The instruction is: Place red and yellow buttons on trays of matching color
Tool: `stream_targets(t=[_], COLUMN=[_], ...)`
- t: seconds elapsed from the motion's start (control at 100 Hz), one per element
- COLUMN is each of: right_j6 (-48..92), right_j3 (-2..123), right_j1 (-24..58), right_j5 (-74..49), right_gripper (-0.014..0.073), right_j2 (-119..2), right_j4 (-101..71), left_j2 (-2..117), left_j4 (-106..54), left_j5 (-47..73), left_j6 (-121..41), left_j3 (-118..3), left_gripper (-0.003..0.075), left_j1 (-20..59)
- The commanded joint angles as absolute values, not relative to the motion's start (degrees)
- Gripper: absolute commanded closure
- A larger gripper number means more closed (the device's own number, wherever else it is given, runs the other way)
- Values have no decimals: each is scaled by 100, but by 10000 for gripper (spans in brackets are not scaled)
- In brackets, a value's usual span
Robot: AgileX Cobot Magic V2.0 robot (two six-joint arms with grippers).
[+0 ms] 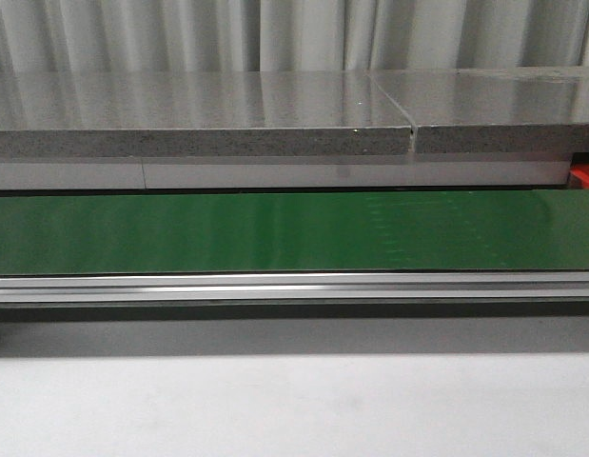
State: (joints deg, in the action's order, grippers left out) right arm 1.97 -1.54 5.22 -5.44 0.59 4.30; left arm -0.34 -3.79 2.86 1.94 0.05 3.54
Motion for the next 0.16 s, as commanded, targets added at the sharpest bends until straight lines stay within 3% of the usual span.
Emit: stream_targets(t=[0.0,0.15], right_j6=[194,194], right_j3=[-95,-95], right_j1=[482,482], right_j5=[-90,-90], right_gripper=[661,661], right_j2=[145,145], right_j4=[423,423], left_j2=[-254,-254], left_j4=[-390,-390], left_j5=[-214,-214], left_j6=[244,244], left_j3=[190,190], left_gripper=[739,739], left_j1=[333,333])
